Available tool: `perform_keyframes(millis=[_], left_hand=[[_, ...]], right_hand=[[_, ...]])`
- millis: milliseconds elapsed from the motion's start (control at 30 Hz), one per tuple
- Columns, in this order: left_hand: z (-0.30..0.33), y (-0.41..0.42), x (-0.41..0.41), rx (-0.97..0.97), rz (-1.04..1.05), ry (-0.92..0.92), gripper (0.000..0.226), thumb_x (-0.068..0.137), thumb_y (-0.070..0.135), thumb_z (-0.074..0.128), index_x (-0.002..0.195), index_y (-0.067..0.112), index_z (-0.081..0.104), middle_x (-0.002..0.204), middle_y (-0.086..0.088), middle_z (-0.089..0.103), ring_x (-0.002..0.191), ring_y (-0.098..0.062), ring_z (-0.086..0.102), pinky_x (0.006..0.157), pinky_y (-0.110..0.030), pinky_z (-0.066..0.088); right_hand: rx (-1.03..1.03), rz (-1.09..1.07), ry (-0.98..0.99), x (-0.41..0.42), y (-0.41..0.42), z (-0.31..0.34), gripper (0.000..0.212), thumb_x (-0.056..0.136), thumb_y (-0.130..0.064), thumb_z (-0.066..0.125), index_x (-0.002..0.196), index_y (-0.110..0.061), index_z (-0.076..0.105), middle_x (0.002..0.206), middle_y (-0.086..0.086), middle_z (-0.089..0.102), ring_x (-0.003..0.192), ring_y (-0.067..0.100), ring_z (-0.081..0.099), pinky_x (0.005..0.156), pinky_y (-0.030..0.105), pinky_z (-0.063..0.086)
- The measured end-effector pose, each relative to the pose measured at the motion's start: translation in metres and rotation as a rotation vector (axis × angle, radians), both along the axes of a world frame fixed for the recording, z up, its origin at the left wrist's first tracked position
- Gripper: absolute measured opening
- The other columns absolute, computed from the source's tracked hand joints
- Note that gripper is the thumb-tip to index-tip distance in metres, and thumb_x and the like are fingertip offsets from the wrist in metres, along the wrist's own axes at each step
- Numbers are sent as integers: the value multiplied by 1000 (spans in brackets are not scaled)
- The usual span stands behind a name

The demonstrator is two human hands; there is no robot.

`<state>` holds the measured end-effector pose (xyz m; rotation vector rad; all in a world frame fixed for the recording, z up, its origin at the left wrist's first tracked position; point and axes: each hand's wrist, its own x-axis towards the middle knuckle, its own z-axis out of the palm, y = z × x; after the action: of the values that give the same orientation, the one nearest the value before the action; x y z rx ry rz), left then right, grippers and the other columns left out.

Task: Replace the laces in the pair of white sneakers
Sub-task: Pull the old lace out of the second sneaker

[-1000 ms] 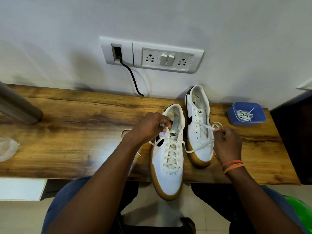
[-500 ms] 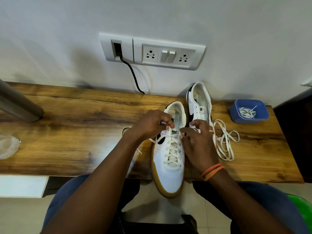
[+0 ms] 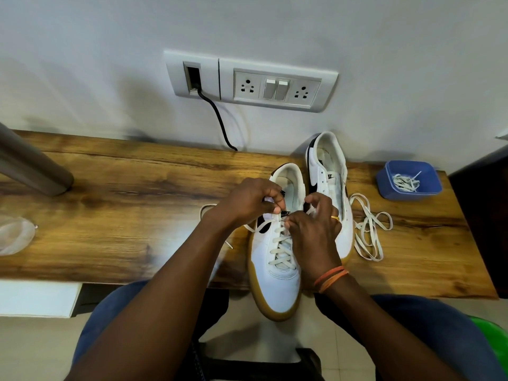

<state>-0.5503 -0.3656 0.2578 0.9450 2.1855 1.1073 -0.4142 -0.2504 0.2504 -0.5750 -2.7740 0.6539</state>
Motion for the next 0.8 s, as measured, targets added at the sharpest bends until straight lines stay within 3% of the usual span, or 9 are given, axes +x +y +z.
perform_keyframes(millis=[133,267,367,500,667,800], left_hand=[[0,-2,-2,11,-8,-38,13,83,8,74,93,15,78,118,1,69,110,-2,55,79,-8,37],[-1,-2,-2,14,-23,-28,13,82,8,74,93,15,78,119,0,69,117,-3,54,83,-12,38],[0,-1,-3,3,-30,-11,14,82,9,74,93,17,78,116,-2,70,112,-11,58,82,-15,42],[0,-1,-2,-22,-40,7,14,83,9,74,93,18,78,114,-2,70,111,-15,59,89,-27,47],[1,-1,0,-13,-26,14,12,83,9,74,91,16,77,108,0,71,106,-11,60,76,-9,41],[2,-2,-1,-10,-19,-19,12,83,8,74,91,16,76,111,1,71,108,-10,59,75,-8,40]], right_hand=[[-154,-172,123,18,8,-8,9,85,-7,68,79,-13,66,117,7,35,109,20,41,96,34,37],[-457,-346,22,30,10,-9,12,88,-10,68,81,-20,64,106,-2,32,113,24,45,99,21,32],[-202,-191,132,30,5,-1,7,84,-19,72,88,-22,66,112,0,36,111,17,43,95,36,37],[67,-12,21,13,-4,2,20,82,-22,74,102,-26,70,131,7,38,124,28,36,93,44,33],[10,-59,-14,2,-5,-8,12,78,-10,77,77,-20,73,120,6,46,115,30,43,85,35,24],[-85,-160,124,19,3,0,11,84,-10,71,77,-19,69,112,4,41,108,27,45,90,42,37]])
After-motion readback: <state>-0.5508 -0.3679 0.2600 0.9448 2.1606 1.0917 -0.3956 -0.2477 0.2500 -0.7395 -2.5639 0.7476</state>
